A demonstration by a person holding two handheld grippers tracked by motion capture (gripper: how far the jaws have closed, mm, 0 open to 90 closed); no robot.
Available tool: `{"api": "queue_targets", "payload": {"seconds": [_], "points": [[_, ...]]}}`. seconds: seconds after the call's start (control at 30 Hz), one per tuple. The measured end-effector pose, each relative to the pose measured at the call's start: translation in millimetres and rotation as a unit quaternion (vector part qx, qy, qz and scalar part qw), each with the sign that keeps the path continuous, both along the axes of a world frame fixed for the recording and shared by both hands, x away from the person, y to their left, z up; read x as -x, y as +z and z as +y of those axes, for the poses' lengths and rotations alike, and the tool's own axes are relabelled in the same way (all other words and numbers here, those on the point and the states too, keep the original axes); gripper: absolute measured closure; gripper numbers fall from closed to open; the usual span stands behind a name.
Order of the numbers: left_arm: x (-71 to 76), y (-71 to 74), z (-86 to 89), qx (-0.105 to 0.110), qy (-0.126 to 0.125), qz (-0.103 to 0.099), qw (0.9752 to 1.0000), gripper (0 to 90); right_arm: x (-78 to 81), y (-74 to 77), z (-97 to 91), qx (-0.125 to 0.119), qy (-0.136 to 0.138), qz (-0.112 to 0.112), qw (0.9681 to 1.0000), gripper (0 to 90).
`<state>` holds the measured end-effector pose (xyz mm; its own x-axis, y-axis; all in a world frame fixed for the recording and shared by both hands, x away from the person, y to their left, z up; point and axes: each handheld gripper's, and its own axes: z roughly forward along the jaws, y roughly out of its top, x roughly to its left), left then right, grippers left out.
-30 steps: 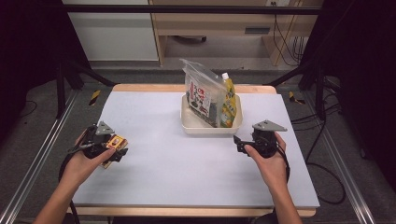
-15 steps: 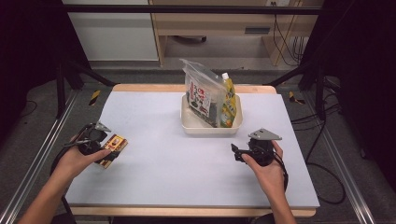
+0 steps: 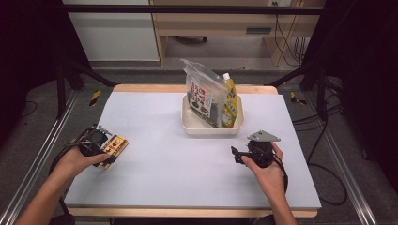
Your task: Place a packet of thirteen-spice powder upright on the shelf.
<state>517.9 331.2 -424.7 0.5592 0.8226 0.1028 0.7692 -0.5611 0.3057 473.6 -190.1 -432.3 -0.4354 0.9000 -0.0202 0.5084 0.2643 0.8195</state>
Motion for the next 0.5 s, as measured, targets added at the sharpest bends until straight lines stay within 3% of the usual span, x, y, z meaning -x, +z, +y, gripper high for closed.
{"api": "queue_targets", "payload": {"seconds": [0.13, 0.5], "points": [[-4.2, -3.1, 1.5, -0.012, 0.006, 0.012, 0.9998, 23.9, -0.1, -1.5, 1.7, 0.0, 0.003, 0.004, 1.0, 16.0], [-13.4, -16.3, 3.9, -0.017, 0.009, 0.039, 0.999, 28.3, -0.9, -3.6, 4.1, 0.003, 0.009, 0.009, 0.9999, 15.9]]}}
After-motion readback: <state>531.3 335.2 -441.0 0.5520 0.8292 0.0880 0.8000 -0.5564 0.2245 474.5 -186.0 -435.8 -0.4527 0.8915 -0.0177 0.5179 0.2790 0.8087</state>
